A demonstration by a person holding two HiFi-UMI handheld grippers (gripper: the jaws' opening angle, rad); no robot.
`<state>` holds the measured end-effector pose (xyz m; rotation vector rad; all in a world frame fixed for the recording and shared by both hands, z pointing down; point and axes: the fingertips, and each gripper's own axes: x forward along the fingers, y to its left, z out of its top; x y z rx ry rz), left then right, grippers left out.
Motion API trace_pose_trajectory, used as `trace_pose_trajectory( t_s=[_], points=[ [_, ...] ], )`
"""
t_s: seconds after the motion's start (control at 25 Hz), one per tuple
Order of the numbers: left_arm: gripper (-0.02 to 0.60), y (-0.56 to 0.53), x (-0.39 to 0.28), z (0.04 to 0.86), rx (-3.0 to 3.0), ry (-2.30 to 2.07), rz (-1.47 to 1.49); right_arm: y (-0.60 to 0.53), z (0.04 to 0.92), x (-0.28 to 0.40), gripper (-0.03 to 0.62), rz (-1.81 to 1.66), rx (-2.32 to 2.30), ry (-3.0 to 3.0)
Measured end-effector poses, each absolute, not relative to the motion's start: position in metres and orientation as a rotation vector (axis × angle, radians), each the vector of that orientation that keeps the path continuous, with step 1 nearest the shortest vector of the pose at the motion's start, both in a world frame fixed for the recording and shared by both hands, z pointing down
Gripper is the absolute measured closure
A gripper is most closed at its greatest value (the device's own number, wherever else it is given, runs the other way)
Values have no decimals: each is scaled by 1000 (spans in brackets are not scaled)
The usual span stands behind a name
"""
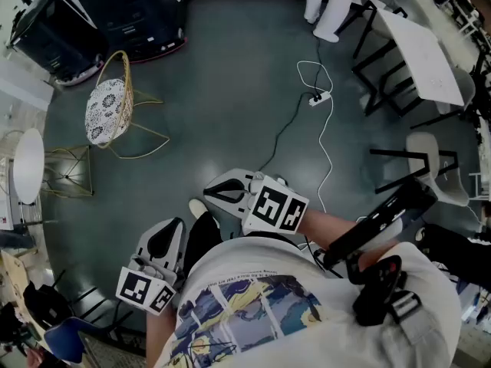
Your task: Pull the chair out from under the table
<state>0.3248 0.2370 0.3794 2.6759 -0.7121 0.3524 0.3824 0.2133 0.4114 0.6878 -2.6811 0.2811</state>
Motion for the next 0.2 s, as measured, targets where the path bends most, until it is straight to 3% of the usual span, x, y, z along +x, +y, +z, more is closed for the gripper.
trace_pose_trajectory(
  t_s=[0.2],
  points=[
    [563, 176, 317, 396, 2669, -661, 365, 154, 428, 378, 583, 301, 716, -2653]
  ],
)
